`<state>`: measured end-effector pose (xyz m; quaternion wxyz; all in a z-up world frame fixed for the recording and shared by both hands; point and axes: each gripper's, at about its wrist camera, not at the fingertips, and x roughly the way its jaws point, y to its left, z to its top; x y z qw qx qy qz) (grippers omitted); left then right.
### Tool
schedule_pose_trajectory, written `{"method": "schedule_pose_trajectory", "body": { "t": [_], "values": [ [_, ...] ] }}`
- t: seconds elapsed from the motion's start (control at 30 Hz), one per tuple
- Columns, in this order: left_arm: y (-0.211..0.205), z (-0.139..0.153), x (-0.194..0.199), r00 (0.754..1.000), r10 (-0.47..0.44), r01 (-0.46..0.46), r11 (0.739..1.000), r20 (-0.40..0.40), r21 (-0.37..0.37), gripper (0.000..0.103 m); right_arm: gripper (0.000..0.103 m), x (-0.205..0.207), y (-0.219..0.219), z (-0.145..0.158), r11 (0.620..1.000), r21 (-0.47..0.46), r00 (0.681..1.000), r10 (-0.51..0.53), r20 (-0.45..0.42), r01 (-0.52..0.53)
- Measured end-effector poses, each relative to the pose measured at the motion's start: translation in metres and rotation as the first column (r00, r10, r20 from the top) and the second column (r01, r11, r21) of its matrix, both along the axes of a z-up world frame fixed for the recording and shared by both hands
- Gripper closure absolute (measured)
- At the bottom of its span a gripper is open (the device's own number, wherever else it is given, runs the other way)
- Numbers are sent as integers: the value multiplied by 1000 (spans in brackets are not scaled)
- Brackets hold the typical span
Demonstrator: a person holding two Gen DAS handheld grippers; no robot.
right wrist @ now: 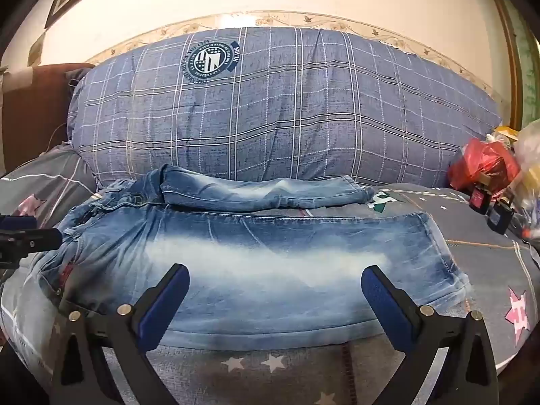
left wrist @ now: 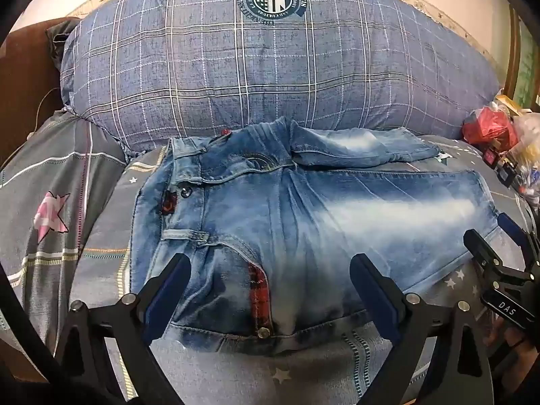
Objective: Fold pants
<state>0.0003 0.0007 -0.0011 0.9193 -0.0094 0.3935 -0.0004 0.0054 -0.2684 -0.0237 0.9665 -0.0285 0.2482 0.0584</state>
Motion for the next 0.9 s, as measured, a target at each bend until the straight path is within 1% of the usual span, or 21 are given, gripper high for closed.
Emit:
{"method": "schedule_pose_trajectory", "body": {
  "t": [0.03,0.1,0.13,0.17,0.23,0.3,0.33,0.43,0.6,0.7,0.83,0.9],
  "values": [
    [1,0,0,1000,-2,2,1000,-7,-6,8,0,0,0,0,1000,-4,1000,0,-1,0],
    [-4,1,-2,1000,-1,1,1000,-6,8,8,0,1,-2,-1,1000,-10,1000,0,-5,0],
    [0,1,1,1000,-4,3,1000,-16,-13,8,0,3,-4,-2,1000,-11,1000,-1,-8,1],
    [-1,2,-1,1000,-3,3,1000,-2,-9,8,0,2,7,-3,998,-57,1000,0,-3,0],
    [-2,6,-3,1000,-4,4,1000,12,13,8,0,-6,11,-1,998,-61,1000,3,17,-2],
    [-3,6,-4,1000,-11,11,1000,18,16,8,0,-4,4,0,999,-47,1000,20,8,-20],
    [-2,6,-5,1000,-12,11,1000,16,9,8,0,-3,1,-4,999,-39,1000,26,9,-25],
    [3,8,-5,1000,-4,4,1000,15,-9,8,0,-5,6,-2,999,-36,1000,29,0,-29],
    [3,7,-5,1000,3,-3,1000,15,-6,8,0,-8,8,0,999,-41,999,34,-2,-34],
    [4,6,-7,1000,1,-1,1000,21,-1,8,0,-10,5,3,1000,5,999,31,-32,-31],
    [7,6,-9,1000,3,-4,1000,30,10,8,0,-15,-3,8,997,77,995,-9,-97,16],
    [8,5,-9,999,6,-6,1000,32,9,8,0,-18,-5,11,996,87,993,-27,-119,37]
  ]
}}
